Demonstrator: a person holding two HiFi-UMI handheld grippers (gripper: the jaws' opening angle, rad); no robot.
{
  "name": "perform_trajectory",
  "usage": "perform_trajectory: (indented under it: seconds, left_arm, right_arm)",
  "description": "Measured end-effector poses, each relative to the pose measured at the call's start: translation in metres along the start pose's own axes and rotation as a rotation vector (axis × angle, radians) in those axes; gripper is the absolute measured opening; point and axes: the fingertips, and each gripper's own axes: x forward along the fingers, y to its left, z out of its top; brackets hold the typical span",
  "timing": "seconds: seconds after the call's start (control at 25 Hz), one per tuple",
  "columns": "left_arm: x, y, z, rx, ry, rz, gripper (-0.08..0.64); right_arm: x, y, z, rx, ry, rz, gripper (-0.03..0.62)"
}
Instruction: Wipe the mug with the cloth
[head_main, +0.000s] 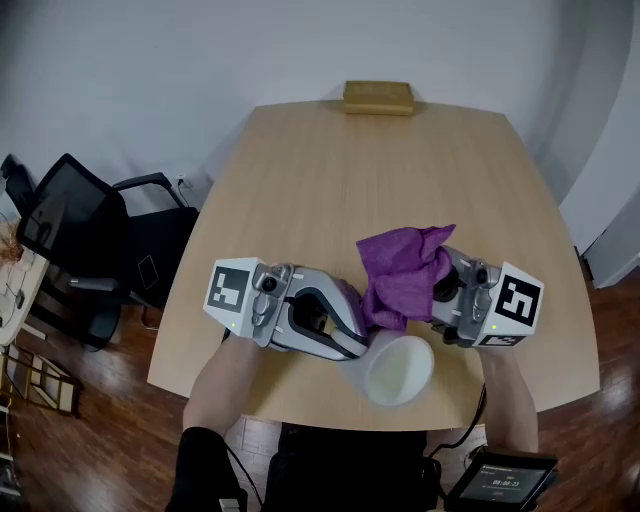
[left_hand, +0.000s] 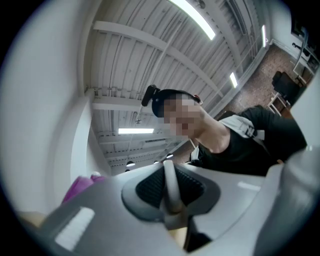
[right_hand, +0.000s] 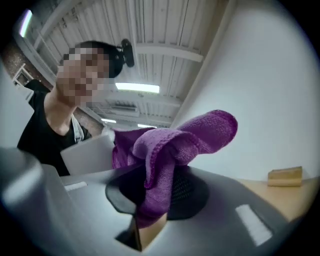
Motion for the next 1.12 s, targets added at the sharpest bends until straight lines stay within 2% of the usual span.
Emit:
perform_trajectory:
  seconds: [0.12,0.2,0.36,0.44,0.52,0.68,0.76,0.8,0.84,0.88,1.0,1.04,1.12]
  left_arm:
    - [-0.002,0.003,-0.001,-0.026,-0.023,0.005,0.075]
    - [0.000,0.004,-0.006,-0.044,-0.026,0.006,0.075]
    - [0.006,0.004,-0.011,-0.050,-0.035,0.010,0.077]
    - [0.009,0.003,-0.010,-0.036,-0.038,0.013,0.077]
    - [0.009,0.005,-0.006,-0.025,-0.061,0.031,0.078]
    - [-0.005,0.020,0.012,-0.021,-0.167,0.107,0.081]
    - [-0.016,0.028,0.022,-0.027,-0.228,0.150,0.077]
    - [-0.021,0.031,0.025,-0.036,-0.256,0.163,0.075]
    - [-0.024,0.032,0.028,-0.049,-0.281,0.165,0.075]
    - [-0.026,0.031,0.028,-0.064,-0.297,0.158,0.077]
    - [-0.023,0.030,0.020,-0.116,-0.298,0.119,0.075]
    - [-0.019,0.029,0.015,-0.133,-0.290,0.108,0.077]
    - [-0.010,0.027,0.007,-0.156,-0.270,0.091,0.077]
  right_arm:
    - [-0.014,0.015,0.053,0.029,-0.258,0.052,0.071]
    - [-0.015,0.027,0.068,0.054,-0.336,0.094,0.071]
    - [0.005,0.029,0.036,0.071,-0.225,0.113,0.069]
    - [0.009,0.024,0.023,0.112,-0.208,0.117,0.069]
    - [0.010,0.021,0.019,0.107,-0.198,0.101,0.069]
    - [0.011,0.001,-0.007,0.023,-0.057,-0.001,0.069]
    - [0.010,-0.014,-0.022,0.005,0.027,-0.079,0.069]
    - [0.006,-0.021,-0.023,0.004,0.039,-0.120,0.069]
    - [0.000,-0.026,-0.016,0.016,0.006,-0.149,0.069]
    - [-0.008,-0.029,-0.001,0.037,-0.072,-0.158,0.069]
    - [-0.032,-0.021,0.052,0.107,-0.361,-0.080,0.069]
    - [-0.034,-0.016,0.059,0.130,-0.408,-0.039,0.069]
    - [-0.023,-0.004,0.054,0.171,-0.403,0.039,0.069]
